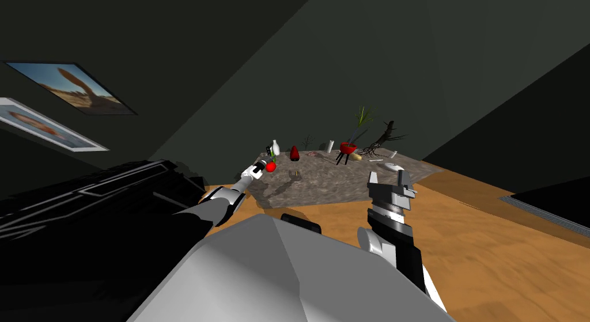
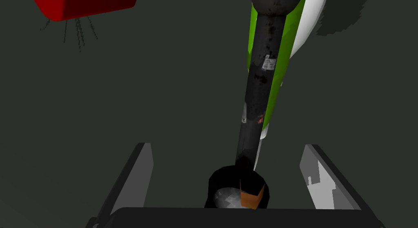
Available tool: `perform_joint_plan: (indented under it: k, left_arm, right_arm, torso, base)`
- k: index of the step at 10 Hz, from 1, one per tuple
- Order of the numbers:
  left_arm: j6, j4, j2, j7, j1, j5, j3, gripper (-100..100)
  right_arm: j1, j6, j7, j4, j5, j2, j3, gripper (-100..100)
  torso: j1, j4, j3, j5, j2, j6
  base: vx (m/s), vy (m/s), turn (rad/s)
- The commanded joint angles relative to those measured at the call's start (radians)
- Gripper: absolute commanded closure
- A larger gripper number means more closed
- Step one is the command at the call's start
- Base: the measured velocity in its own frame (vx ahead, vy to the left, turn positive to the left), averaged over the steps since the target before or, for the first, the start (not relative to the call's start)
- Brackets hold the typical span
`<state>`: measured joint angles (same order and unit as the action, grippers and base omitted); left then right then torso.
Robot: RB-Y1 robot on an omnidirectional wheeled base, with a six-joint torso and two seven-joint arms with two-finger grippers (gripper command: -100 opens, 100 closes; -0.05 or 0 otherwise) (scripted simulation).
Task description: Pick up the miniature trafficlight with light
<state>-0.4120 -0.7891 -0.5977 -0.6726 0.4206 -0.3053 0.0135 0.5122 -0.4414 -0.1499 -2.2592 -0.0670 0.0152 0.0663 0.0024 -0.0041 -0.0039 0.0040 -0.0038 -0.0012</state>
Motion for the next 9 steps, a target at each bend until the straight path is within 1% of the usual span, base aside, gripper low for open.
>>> perform_joint_plan:
  k: [1,2,4,5,9]
  left_arm:
    - [-0.021,0.05,-0.005,-0.011,0.05,0.009,-0.014,-100]
    - [-0.021,0.092,-0.005,-0.011,0.061,0.009,-0.014,-100]
    - [-0.019,0.091,-0.005,-0.011,0.063,0.008,-0.015,-100]
    - [-0.019,0.093,-0.005,-0.011,0.064,0.008,-0.015,100]
    - [-0.019,0.093,-0.006,-0.012,0.064,0.007,-0.015,100]
  right_arm:
    - [0.0,0.0,0.0,0.0,0.0,0.0,0.0,0]
    - [0.0,0.0,0.0,0.0,0.0,0.0,0.0,0]
    - [0.0,0.0,0.0,0.0,0.0,0.0,0.0,0]
    - [0.0,0.0,0.0,0.0,0.0,0.0,0.0,0]
    - [0.0,0.0,0.0,0.0,0.0,0.0,0.0,0]
  torso:
    - [0.0,0.0,0.0,0.0,0.0,0.0]
    - [0.0,0.0,0.0,0.0,0.0,0.001]
    - [0.001,0.0,0.0,0.0,-0.001,0.001]
    - [0.001,0.0,-0.001,0.0,-0.001,0.001]
    - [0.002,-0.001,-0.001,0.001,-0.001,0.001]
  base:
    - [-0.022,-0.028,0.112]
    - [-0.011,-0.015,-0.008]
    - [-0.002,-0.001,-0.008]
    - [0.0,0.0,0.0]
    - [0.0,0.0,0.0]
